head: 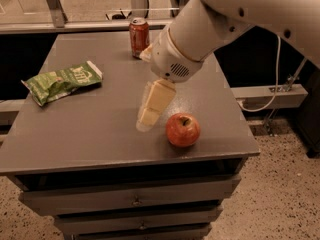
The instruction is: Pick green jalapeno chip bag
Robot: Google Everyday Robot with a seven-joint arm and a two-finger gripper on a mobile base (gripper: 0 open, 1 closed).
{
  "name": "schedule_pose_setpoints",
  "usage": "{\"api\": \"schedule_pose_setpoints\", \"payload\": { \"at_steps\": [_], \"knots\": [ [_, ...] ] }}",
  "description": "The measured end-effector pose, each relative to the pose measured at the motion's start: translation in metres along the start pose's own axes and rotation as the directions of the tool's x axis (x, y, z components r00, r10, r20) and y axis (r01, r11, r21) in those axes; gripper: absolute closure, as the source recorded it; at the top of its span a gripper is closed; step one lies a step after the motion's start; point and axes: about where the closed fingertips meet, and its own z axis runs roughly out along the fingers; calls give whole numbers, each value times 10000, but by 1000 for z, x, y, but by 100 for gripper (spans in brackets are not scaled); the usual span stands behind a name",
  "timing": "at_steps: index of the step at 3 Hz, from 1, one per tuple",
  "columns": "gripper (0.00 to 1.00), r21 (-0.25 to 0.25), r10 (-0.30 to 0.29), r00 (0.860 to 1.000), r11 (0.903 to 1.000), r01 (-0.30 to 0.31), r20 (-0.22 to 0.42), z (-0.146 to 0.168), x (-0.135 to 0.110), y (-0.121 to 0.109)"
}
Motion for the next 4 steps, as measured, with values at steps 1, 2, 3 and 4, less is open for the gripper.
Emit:
{"api": "schedule_pose_setpoints", "payload": {
  "at_steps": [1, 2, 3, 4],
  "knots": [
    [0, 1, 0, 10000, 10000, 0, 3, 0, 0, 0],
    [0, 69, 57, 9998, 10000, -58, 167, 4, -3, -3],
    [0, 189, 3, 9968, 9998, -18, 805, 37, -18, -26],
    [0, 362, -173, 9862, 9993, 115, 1648, 84, -49, -66]
  ]
}}
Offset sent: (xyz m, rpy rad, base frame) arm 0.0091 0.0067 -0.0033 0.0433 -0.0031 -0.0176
